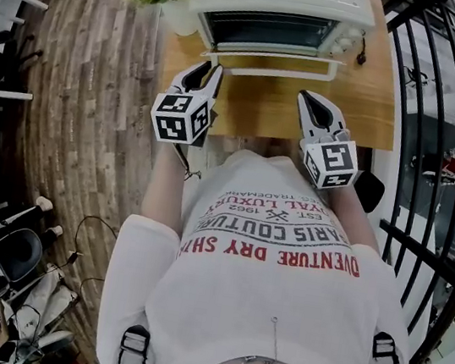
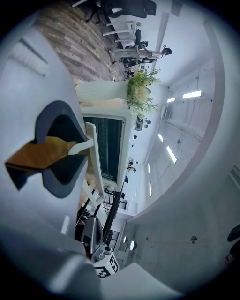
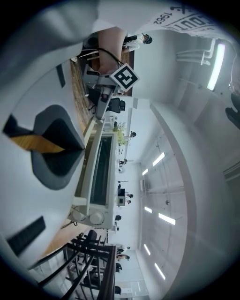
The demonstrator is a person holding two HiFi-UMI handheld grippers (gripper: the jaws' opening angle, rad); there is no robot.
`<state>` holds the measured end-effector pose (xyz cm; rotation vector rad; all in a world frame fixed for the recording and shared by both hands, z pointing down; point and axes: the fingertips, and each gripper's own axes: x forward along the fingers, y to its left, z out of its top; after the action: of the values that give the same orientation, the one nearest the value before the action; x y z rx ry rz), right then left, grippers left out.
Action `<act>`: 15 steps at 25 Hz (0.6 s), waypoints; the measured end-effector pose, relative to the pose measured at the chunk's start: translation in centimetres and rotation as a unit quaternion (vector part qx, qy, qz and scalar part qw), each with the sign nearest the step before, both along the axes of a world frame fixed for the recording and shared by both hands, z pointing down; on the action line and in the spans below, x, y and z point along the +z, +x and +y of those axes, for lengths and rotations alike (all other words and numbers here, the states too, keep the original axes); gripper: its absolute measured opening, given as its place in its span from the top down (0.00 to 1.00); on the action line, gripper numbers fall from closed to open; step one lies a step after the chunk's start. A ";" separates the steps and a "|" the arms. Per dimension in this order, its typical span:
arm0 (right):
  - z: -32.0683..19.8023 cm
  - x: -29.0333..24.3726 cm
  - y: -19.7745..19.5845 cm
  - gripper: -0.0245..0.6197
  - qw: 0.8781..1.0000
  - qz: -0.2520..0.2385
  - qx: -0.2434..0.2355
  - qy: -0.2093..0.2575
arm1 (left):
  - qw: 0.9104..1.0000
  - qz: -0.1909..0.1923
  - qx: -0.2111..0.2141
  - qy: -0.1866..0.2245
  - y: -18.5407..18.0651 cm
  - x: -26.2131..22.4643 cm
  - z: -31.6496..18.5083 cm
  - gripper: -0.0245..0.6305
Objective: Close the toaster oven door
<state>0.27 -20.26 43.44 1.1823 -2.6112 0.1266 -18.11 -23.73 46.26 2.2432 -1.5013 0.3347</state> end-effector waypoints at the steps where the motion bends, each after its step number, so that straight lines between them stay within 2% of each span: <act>1: -0.1 -0.2 -0.1 0.95 1.000 -0.001 0.001 0.002 | 1.000 0.001 -0.001 0.002 -0.1 -0.2 -0.3 0.81; 6: -0.4 -1.0 -0.5 0.95 1.000 -0.007 0.005 0.014 | 1.000 0.005 -0.004 0.014 -0.3 -1.1 -1.5 0.81; 15: -0.6 -1.6 -0.7 0.95 1.000 -0.005 0.008 0.024 | 0.999 -0.015 -0.010 0.041 -0.7 -2.7 -4.2 0.81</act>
<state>-0.46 -20.85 41.85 1.2219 -2.6270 0.0741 -18.85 -27.88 43.59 2.2941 -1.5793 0.3059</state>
